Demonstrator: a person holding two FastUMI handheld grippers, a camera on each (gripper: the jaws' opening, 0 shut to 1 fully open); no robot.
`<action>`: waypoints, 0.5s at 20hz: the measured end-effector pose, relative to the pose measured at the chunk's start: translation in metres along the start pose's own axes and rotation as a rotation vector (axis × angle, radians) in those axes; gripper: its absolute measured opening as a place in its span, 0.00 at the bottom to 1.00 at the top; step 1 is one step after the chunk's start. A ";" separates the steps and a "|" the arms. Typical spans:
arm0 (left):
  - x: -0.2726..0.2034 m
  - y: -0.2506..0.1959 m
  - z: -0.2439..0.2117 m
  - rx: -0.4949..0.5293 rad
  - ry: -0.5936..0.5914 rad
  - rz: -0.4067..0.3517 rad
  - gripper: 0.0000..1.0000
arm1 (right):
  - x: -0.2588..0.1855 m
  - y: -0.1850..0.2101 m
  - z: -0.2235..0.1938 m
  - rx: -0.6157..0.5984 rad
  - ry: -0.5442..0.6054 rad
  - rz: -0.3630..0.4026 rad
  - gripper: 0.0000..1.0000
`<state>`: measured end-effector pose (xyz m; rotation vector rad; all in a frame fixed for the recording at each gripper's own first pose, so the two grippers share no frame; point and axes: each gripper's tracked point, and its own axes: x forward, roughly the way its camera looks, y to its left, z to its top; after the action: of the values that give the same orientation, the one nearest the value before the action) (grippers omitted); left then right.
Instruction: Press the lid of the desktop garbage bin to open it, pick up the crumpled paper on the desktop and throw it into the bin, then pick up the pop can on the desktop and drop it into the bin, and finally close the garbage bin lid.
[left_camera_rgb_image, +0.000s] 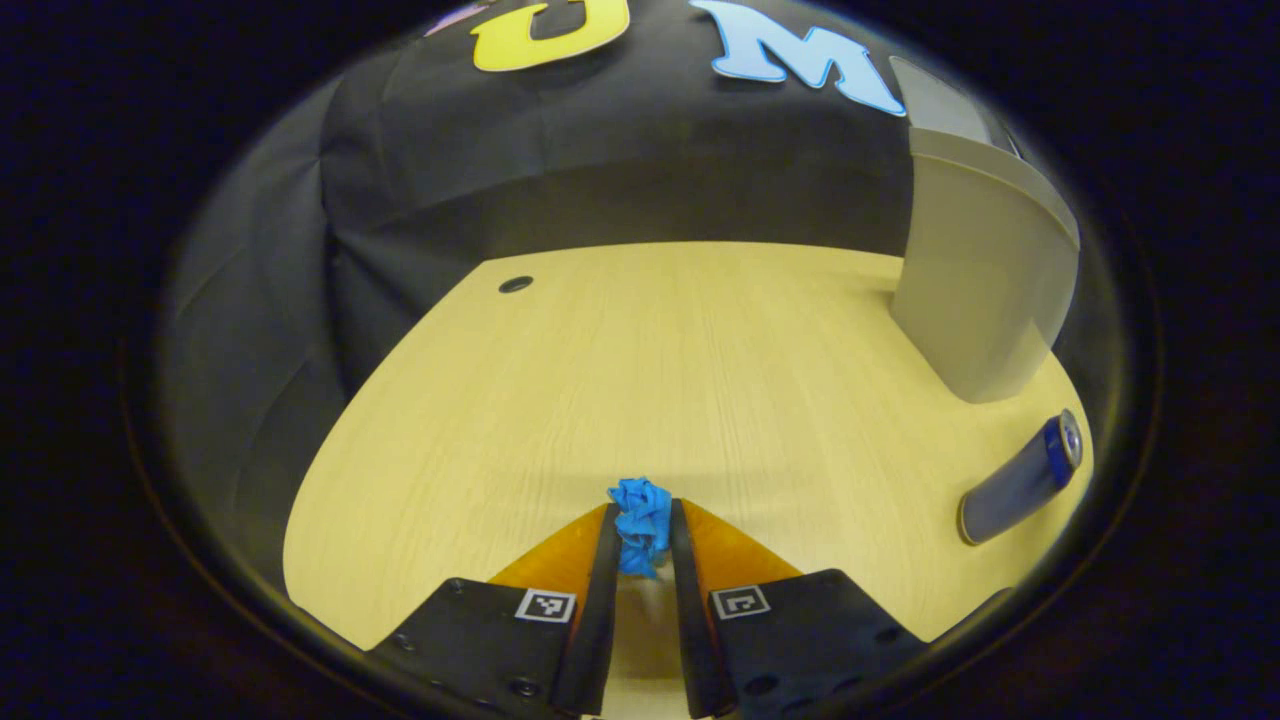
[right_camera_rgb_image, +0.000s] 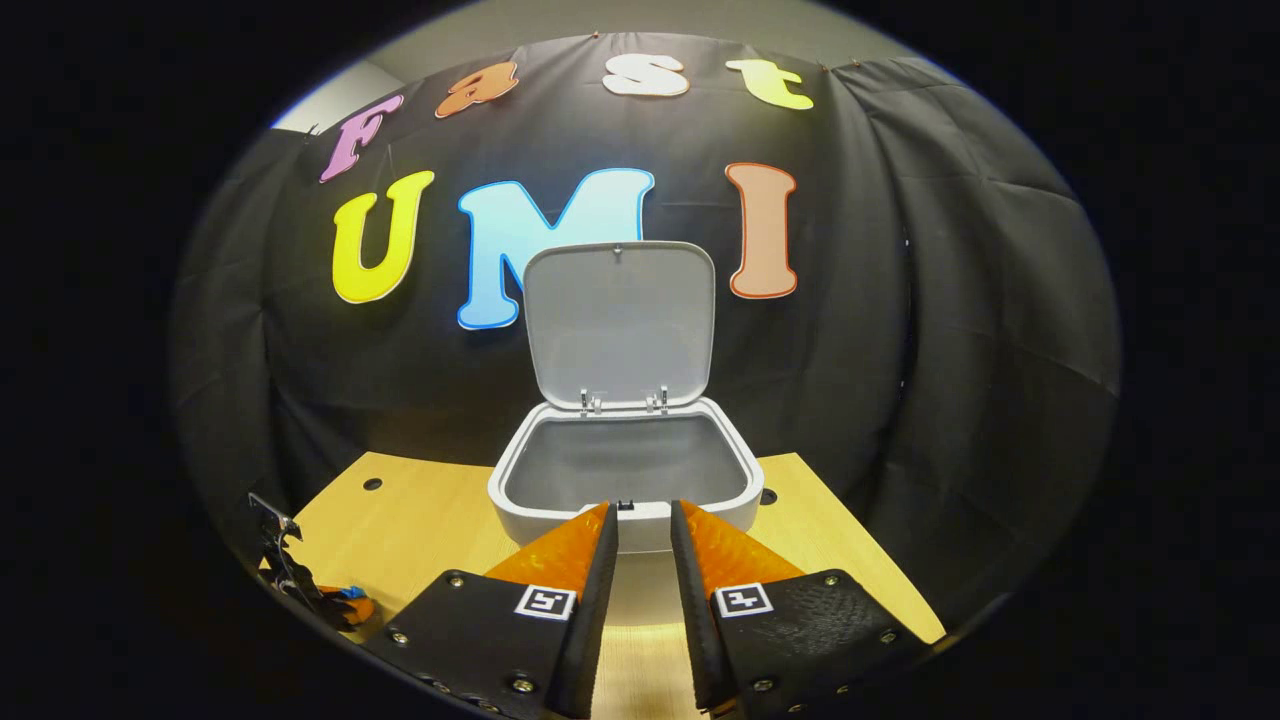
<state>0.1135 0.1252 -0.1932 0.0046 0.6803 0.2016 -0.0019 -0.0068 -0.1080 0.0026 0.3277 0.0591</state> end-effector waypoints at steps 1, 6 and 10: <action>-0.002 -0.004 0.025 0.002 -0.018 0.000 0.38 | 0.000 0.000 0.000 0.002 0.000 0.001 0.36; -0.030 -0.012 0.069 0.011 -0.133 -0.019 0.37 | -0.002 -0.003 -0.007 0.014 0.005 0.006 0.36; -0.050 -0.025 0.118 0.018 -0.221 -0.047 0.38 | -0.003 -0.008 -0.011 0.030 0.004 0.004 0.36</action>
<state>0.1541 0.0983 -0.0725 0.0278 0.4610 0.1472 -0.0076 -0.0147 -0.1171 0.0327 0.3324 0.0580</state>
